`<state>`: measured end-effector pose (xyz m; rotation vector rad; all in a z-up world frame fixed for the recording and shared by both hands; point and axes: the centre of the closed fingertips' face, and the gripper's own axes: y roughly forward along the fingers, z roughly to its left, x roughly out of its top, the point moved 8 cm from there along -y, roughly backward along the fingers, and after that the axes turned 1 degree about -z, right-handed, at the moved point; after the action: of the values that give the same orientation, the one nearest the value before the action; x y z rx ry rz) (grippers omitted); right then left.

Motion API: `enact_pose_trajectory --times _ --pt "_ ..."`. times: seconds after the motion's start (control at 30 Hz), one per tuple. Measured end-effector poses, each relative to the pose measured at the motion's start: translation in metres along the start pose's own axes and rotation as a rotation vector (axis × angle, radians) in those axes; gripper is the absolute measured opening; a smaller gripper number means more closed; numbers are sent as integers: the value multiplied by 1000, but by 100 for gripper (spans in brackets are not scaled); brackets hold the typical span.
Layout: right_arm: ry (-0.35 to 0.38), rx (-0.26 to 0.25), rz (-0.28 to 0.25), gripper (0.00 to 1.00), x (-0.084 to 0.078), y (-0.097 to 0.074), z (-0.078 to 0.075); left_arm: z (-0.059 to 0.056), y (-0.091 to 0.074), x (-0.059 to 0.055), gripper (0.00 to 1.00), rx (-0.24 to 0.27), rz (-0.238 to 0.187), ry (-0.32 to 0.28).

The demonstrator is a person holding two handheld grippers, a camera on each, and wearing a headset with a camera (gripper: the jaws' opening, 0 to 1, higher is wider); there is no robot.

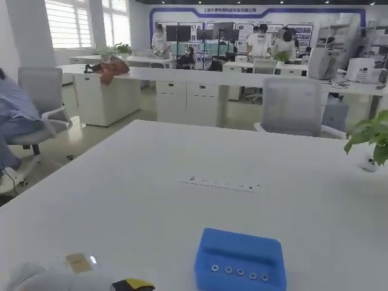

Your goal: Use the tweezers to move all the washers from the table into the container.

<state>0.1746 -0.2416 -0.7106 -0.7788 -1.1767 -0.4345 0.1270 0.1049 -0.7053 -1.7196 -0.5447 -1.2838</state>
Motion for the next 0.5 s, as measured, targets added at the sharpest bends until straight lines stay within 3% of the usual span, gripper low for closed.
enact_pose_trajectory --times 0.2,0.37,0.5 --pt "11 -30 -69 69 9 -1 -1 6 -13 8 63 74 -85 -32" --pt "10 -37 -79 75 10 3 0 9 -18 14 74 111 -153 -71" --pt "4 -58 -91 86 10 5 -4 11 -19 18 82 150 -214 -79"
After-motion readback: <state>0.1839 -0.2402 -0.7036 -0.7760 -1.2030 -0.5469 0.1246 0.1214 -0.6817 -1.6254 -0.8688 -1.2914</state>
